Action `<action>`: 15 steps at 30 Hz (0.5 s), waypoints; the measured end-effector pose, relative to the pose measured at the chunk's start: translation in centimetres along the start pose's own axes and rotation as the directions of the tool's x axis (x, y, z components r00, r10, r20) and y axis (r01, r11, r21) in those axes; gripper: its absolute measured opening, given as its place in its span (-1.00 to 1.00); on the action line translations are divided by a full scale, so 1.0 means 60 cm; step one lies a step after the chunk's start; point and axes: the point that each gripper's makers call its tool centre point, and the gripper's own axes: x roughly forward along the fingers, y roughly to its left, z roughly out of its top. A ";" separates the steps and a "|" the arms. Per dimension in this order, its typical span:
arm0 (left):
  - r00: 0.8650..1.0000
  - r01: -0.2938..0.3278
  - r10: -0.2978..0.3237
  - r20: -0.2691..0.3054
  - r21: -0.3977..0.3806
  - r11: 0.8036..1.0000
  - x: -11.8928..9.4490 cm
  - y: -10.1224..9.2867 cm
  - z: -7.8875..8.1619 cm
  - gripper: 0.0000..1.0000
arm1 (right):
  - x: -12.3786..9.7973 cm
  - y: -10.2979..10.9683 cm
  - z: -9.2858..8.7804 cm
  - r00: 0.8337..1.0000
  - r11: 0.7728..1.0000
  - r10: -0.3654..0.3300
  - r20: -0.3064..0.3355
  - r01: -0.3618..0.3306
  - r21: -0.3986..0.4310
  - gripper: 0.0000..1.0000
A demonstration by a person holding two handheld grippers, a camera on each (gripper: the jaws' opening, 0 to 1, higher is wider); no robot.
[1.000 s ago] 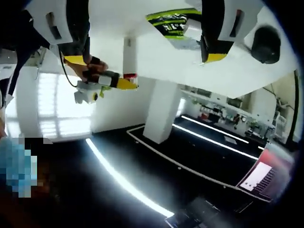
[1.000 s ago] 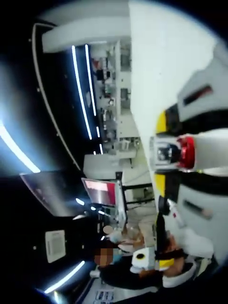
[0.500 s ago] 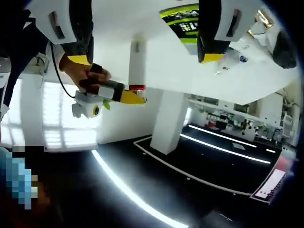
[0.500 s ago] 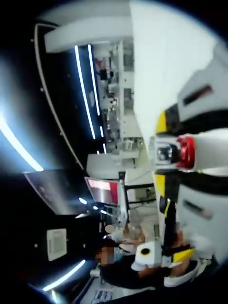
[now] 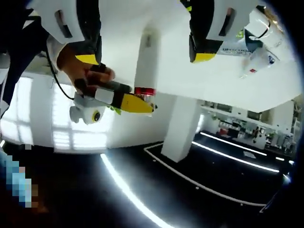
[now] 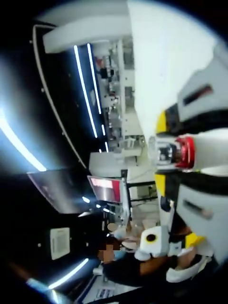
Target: Arrange the skincare products in the storage area until every visible bottle or jar stands upright without overlapping.
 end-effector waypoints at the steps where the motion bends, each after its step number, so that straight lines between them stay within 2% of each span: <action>1: 1.000 0.007 -0.007 0.001 0.001 1.000 0.005 -0.002 0.002 0.45 | 0.000 0.001 0.000 1.000 1.000 0.004 -0.001 -0.004 -0.004 -0.45; 6: 0.997 0.044 -0.042 -0.067 0.027 0.999 0.032 -0.012 -0.004 0.45 | -0.008 -0.006 0.000 1.000 1.000 -0.001 0.019 0.001 0.025 -0.45; 10: 0.994 0.061 -0.057 -0.094 0.039 0.997 0.049 -0.014 -0.001 0.45 | -0.016 -0.013 0.000 0.999 0.998 -0.015 0.051 0.012 0.058 -0.45; 15: 0.990 0.070 -0.065 -0.124 0.037 0.997 0.069 -0.005 0.012 0.46 | -0.025 -0.004 0.001 0.997 0.999 -0.004 0.075 0.002 0.032 -0.45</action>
